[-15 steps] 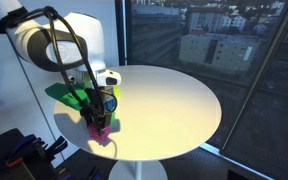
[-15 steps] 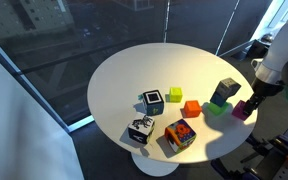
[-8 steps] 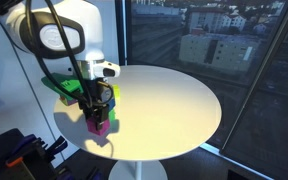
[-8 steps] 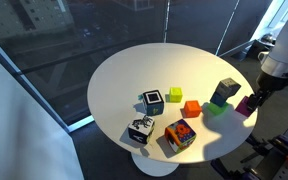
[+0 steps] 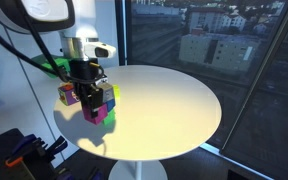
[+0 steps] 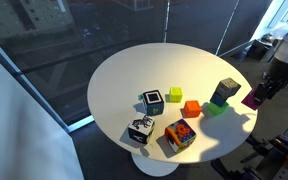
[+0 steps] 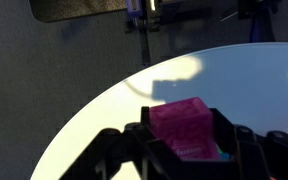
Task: Put the pink block on the gray block
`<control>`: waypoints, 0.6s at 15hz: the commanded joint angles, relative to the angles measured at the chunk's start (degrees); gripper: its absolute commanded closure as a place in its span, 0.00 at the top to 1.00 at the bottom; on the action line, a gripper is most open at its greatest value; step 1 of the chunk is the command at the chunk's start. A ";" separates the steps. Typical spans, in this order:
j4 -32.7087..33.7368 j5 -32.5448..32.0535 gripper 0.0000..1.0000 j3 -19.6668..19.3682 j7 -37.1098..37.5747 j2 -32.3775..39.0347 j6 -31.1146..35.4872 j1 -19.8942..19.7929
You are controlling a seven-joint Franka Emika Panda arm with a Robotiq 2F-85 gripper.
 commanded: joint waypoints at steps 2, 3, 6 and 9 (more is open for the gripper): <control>0.84 1.29 0.34 1.31 2.82 -4.88 -4.56 -0.68; 1.07 1.42 0.34 1.36 3.16 -5.40 -5.00 -0.72; 1.95 2.27 0.34 1.50 3.88 -6.95 -6.46 -0.74; 3.32 3.09 0.34 1.67 4.53 -7.71 -7.74 -0.66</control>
